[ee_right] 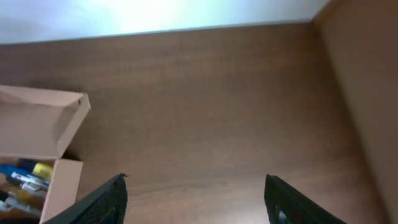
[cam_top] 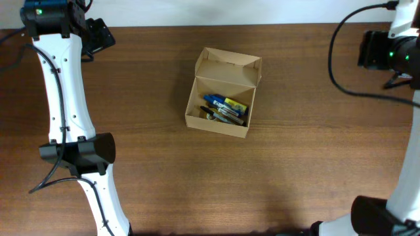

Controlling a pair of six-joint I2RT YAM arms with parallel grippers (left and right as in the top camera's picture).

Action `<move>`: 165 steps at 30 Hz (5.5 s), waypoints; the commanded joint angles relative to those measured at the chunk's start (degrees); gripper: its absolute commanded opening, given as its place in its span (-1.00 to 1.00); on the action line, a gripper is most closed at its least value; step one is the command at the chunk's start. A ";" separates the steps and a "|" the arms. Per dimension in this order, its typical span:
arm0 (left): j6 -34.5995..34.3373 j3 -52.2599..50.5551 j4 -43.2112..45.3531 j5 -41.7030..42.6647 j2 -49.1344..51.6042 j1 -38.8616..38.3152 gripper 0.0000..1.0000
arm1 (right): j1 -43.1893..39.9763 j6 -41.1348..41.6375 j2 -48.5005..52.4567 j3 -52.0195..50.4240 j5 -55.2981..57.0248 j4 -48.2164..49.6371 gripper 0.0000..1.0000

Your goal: Pack container

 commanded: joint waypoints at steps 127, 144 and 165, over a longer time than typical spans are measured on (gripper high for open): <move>21.66 -4.20 11.91 21.44 -0.87 -3.80 1.00 | -0.90 4.35 11.74 3.28 -15.47 -8.94 0.98; 21.46 -9.29 18.49 25.29 5.92 -4.74 1.00 | 1.42 8.59 27.96 3.13 -24.48 -5.09 0.98; 20.85 -9.29 19.58 52.35 23.58 -5.07 -0.97 | 2.21 13.38 38.80 3.06 -30.32 -0.39 -0.93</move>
